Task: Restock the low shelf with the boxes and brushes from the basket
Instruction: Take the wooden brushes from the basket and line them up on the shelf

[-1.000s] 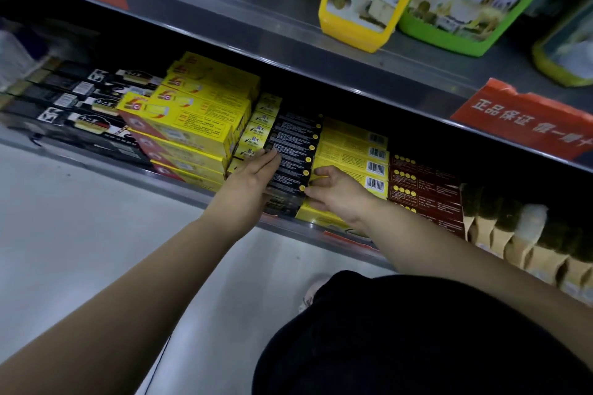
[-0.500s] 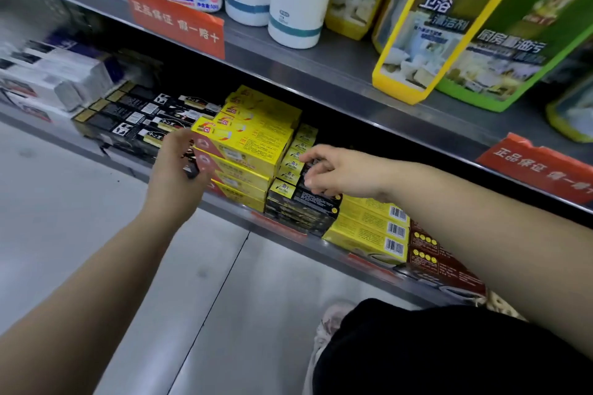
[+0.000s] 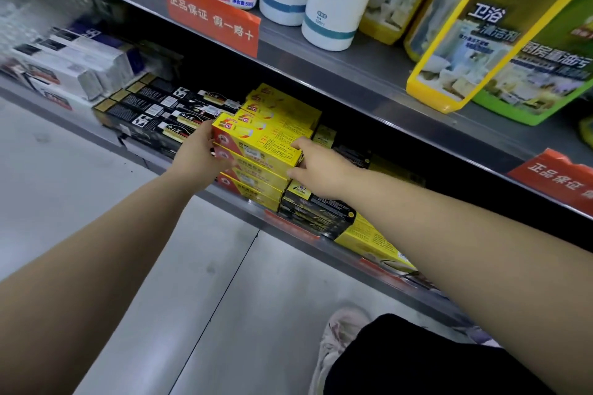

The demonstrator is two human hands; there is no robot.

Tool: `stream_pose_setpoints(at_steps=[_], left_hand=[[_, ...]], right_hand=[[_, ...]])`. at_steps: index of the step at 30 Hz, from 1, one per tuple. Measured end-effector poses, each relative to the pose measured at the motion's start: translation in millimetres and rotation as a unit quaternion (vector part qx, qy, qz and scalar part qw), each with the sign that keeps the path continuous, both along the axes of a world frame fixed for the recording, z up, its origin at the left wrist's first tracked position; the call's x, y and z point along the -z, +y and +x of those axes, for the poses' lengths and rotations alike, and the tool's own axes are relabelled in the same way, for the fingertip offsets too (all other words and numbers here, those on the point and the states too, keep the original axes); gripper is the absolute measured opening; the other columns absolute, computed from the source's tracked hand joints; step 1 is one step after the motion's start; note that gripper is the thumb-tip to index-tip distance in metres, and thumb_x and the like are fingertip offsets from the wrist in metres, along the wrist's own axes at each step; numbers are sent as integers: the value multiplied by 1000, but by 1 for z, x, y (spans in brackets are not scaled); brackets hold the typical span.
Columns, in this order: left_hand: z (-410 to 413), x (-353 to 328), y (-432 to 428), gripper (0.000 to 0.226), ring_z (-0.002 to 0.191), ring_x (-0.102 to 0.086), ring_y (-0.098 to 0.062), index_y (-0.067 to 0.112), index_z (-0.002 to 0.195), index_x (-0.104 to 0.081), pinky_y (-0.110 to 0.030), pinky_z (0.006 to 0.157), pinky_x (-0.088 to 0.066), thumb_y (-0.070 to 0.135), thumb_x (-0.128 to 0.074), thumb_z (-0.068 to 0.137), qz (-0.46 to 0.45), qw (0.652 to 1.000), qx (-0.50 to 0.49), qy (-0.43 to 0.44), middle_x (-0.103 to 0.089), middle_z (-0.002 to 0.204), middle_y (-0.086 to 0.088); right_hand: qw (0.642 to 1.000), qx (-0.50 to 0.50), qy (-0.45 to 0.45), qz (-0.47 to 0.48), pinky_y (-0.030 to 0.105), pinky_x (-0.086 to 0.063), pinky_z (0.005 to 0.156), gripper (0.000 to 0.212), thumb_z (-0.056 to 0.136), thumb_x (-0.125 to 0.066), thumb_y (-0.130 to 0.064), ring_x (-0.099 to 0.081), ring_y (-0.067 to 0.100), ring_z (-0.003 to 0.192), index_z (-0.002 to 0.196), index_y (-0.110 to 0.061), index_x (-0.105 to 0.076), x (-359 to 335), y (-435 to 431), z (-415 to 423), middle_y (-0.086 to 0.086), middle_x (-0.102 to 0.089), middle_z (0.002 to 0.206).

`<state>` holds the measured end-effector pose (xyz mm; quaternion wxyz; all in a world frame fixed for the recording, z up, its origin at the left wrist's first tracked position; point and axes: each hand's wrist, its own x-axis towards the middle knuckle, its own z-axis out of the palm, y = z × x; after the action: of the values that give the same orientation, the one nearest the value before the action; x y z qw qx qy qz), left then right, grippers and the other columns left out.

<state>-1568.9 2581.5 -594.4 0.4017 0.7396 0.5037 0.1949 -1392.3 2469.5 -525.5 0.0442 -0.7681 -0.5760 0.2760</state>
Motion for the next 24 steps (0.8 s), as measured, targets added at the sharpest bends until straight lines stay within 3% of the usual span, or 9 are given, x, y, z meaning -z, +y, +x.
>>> stream_pose_setpoints(at_steps=[3, 5, 6, 11, 17, 20, 24], left_hand=[[1, 0, 0, 40, 87, -59, -26, 11, 108, -47, -34, 63, -44, 14, -73, 78, 17, 1000, -14, 10, -62, 100, -5], [2, 0, 0, 35, 83, -59, -27, 12, 101, -45, -33, 61, -43, 12, -72, 78, 15, 1000, -19, 2, -62, 96, -4], [2, 1, 0, 34, 81, -59, -28, 12, 99, -45, -33, 60, -44, 11, -72, 79, 15, 1000, -21, -1, -62, 94, -5], [3, 4, -1, 30, 80, -59, -23, 14, 101, -47, -27, 54, -41, 7, -68, 80, 12, 999, -34, -31, -63, 92, -2], [1, 4, -1, 43, 98, -63, -25, 8, 122, -48, -38, 75, -51, 5, -65, 83, -24, 997, -39, -67, -66, 107, -7], [-1, 5, 0, 48, 103, -60, -20, 10, 127, -47, -31, 76, -49, 5, -66, 83, -25, 996, -37, -74, -65, 112, -6], [-1, 5, 0, 38, 82, -60, -10, 18, 114, -51, -22, 67, -45, 4, -67, 82, -18, 995, -45, -87, -64, 90, 8]], right_hand=[[999, 24, 11, 20, 36, -47, 77, 53, 96, -50, -29, -56, 26, 92, 142, -15, -28, 7, 1, -6, 9, -59, 99], [999, 33, 10, 34, 35, -46, 67, 51, 96, -50, -28, -54, 23, 78, 141, -15, -29, 10, -1, -8, 3, -52, 77], [998, 38, 11, 40, 34, -45, 65, 51, 96, -50, -28, -54, 23, 76, 140, -16, -30, 12, -2, -8, 2, -52, 75], [995, 64, 46, 53, 37, -51, 75, 50, 95, -52, -27, -61, 26, 86, 139, -17, -31, 16, -6, -8, 11, -65, 95], [992, 89, 64, 59, 44, -53, 79, 49, 96, -51, -26, -63, 28, 91, 140, -19, -30, 17, -13, -8, 13, -65, 99], [991, 99, 69, 50, 40, -54, 73, 50, 95, -52, -26, -63, 28, 93, 140, -21, -30, 16, -13, -8, 11, -65, 104], [990, 108, 74, 60, 28, -45, 57, 49, 95, -52, -27, -61, 25, 83, 139, -23, -32, 19, -9, -10, 9, -66, 101]])
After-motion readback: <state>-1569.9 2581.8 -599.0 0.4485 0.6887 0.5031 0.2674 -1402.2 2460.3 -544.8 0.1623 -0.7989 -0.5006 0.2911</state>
